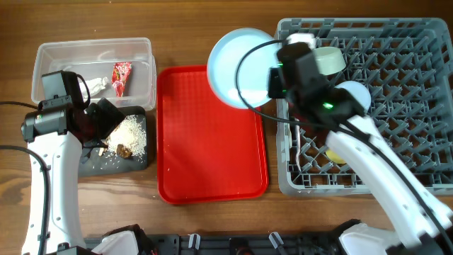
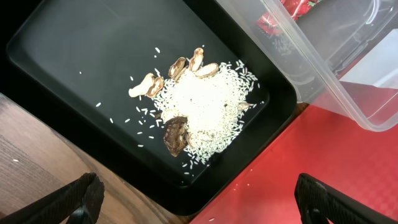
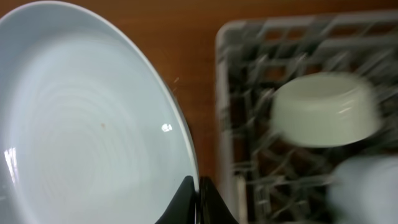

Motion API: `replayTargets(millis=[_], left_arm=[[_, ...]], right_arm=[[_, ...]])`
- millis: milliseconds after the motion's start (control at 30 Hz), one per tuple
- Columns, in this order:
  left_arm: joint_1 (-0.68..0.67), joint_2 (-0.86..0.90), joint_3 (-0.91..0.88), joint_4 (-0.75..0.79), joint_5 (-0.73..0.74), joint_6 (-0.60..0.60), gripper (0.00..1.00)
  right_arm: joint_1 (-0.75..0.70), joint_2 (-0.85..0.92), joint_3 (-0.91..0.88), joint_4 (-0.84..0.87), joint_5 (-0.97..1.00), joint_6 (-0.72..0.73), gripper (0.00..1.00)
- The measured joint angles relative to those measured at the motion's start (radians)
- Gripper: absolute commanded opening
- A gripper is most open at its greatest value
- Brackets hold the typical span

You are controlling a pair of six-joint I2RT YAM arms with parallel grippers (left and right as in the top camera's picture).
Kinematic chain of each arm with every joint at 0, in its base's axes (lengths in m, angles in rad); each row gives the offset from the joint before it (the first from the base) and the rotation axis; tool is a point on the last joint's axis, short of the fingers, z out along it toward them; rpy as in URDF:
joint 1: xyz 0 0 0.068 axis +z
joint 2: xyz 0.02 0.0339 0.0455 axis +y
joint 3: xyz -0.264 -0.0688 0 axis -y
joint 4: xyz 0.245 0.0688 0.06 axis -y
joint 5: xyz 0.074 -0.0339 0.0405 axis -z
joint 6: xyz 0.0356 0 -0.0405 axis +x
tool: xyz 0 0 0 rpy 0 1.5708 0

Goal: Sort waste into correct bins and load items into the dishwasher rack

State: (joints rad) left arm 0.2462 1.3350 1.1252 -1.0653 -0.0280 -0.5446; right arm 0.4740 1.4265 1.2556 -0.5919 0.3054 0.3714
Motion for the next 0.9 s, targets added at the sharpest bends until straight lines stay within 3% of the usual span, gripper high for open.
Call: replayTargets(millis=[167, 233, 467, 500, 533, 600, 767, 900], left_arm=[[0.0, 0.0, 0.0, 0.0, 0.001, 0.0, 1.0], [0.0, 0.0, 0.0, 0.0, 0.003, 0.0, 1.0], [0.0, 0.0, 0.0, 0.0, 0.004, 0.0, 1.0], [0.0, 0.0, 0.0, 0.0, 0.003, 0.0, 1.0], [0.0, 0.0, 0.0, 0.0, 0.004, 0.0, 1.0], [0.0, 0.0, 0.0, 0.0, 0.003, 0.0, 1.0], [-0.006, 0.0, 0.0, 0.004, 0.039, 0.0, 1.0], [-0.165, 0.0, 0.0, 0.059, 0.063, 0.066, 1.0]], right_arm=[[-0.088, -0.097, 0.0, 0.0, 0.286, -0.243, 0.04], [-0.093, -0.094, 0.0, -0.003, 0.524, -0.3, 0.04], [-0.093, 0.113, 0.0, -0.04, 0.649, -0.335, 0.04], [-0.093, 0.151, 0.0, -0.04, 0.614, -0.323, 0.08], [-0.093, 0.174, 0.0, -0.038, 0.58, -0.315, 0.43], [-0.099, 0.176, 0.0, -0.021, 0.51, -0.262, 0.6], [-0.116, 0.093, 0.0, -0.063, 0.295, -0.185, 0.8], [-0.32, -0.128, 0.0, -0.136, -0.087, -0.155, 0.84]])
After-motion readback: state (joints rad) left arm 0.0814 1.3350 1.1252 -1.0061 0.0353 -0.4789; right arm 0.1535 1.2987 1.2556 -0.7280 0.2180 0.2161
